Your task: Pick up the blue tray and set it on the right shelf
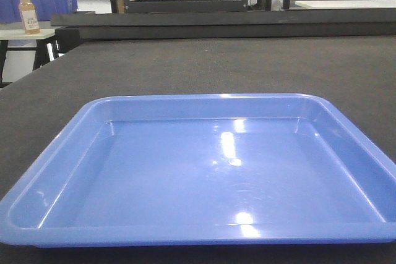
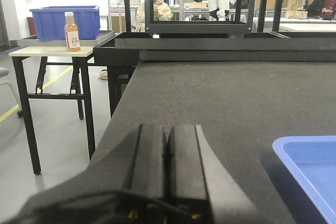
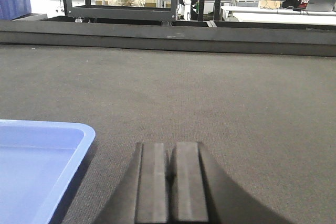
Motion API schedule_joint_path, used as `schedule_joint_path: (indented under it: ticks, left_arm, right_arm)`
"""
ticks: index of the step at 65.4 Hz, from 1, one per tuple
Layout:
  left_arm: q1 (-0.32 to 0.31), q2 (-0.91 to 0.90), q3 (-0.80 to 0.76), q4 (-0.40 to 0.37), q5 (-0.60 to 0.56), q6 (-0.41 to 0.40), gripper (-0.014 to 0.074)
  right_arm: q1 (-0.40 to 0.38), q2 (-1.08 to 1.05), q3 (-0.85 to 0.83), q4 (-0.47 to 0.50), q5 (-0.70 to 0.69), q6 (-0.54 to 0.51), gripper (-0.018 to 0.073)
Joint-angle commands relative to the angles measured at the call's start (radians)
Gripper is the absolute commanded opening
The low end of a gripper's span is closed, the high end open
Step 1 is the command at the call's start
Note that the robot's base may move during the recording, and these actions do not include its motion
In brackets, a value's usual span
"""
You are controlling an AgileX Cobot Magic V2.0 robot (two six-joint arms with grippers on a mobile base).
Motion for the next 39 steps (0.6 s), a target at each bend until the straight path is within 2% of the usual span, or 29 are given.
schedule_joint_path:
  ticks: [1,11,16,22,27,39]
  left_arm:
    - [0.001,-0.015,0.030,0.001,-0.089,-0.002,-0.0048]
    - [0.001,-0.015,0.030,0.001,-0.089,-0.002,-0.0048]
    - [0.001,-0.015,0.028,0.003,-0.089,0.003,-0.0048]
    - [0.001,-0.015,0.005,0.003,-0.150,0.003,-0.0048]
    - [0.001,-0.009,-0.059,0.003,-0.172,0.003,-0.0048]
    - [0.001,0.085,-0.310,0.007,0.029,0.003,-0.0048]
  right_arm:
    - [0.000,-0.019,-0.023,-0.001,-0.086,-0.003,0.0037]
    - [0.000,-0.019,-0.023,-0.001,-0.093,-0.003,0.0037]
    - [0.000,-0.019,-0.023,0.007,-0.139,-0.003,0.0037]
    - [0.000,-0.019,-0.040,0.019,-0.204,-0.002,0.0037]
    - [0.000,-0.018,-0.138,0.019,-0.099,-0.002,0.0037]
    - [0.000,0.079,-0.445,0.019,0.300,-0.002,0.0037]
